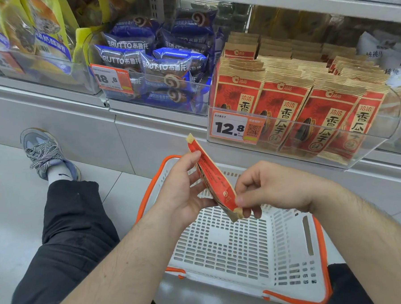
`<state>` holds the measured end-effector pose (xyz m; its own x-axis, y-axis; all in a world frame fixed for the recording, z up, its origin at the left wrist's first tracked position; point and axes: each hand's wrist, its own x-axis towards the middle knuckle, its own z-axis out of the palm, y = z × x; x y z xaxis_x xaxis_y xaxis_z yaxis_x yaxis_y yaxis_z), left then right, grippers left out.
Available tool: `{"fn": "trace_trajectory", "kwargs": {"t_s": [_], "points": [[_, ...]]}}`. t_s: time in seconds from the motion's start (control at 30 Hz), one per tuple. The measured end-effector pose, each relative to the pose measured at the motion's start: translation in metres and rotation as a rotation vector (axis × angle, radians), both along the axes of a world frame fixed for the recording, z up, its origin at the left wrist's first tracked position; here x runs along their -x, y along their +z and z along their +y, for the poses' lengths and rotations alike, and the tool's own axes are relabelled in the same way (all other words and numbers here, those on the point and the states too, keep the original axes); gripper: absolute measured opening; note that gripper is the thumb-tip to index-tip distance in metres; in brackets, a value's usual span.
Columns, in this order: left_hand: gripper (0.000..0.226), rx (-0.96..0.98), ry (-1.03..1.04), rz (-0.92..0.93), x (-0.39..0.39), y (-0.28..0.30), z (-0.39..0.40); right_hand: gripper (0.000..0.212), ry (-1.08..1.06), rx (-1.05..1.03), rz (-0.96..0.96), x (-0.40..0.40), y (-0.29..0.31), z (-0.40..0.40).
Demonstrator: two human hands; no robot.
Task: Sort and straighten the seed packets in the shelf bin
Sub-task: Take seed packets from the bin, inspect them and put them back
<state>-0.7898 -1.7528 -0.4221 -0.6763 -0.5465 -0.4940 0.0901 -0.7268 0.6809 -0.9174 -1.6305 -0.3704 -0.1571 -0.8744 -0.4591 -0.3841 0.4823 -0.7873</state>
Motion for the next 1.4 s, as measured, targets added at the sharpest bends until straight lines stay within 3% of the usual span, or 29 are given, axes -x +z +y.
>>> {"fn": "trace_trajectory", "kwargs": {"t_s": [0.17, 0.23, 0.33, 0.4, 0.5, 0.6, 1.0, 1.4], "points": [[0.025, -0.061, -0.036, 0.154, 0.000, 0.002, 0.001, 0.044, -0.346, 0.055, -0.254, 0.008, -0.014, -0.002], [0.027, -0.067, -0.047, 0.218, 0.000, 0.003, 0.002, 0.062, -0.364, -0.007, -0.406, 0.005, -0.021, -0.003], [0.028, -0.045, -0.066, 0.237, 0.000, 0.000, 0.001, 0.056, -0.313, -0.019, -0.527, -0.002, -0.022, -0.005], [0.035, -0.007, -0.065, 0.199, 0.001, -0.002, 0.000, 0.049, -0.326, 0.007, -0.471, -0.003, -0.024, -0.007], [0.042, 0.066, -0.067, 0.142, 0.001, -0.003, 0.001, 0.023, -0.372, 0.030, -0.220, -0.003, -0.028, -0.009], [0.039, 0.138, -0.074, 0.081, -0.001, -0.001, 0.002, 0.020, -0.392, 0.012, -0.113, -0.004, -0.031, -0.010], [0.041, 0.208, -0.186, 0.005, -0.008, 0.010, 0.001, 0.008, -0.522, 0.211, -0.052, 0.001, -0.014, -0.011], [0.031, 0.338, -0.180, 0.106, 0.024, 0.091, -0.015, 0.011, -0.595, 0.332, -0.076, 0.005, 0.053, -0.015]]}}
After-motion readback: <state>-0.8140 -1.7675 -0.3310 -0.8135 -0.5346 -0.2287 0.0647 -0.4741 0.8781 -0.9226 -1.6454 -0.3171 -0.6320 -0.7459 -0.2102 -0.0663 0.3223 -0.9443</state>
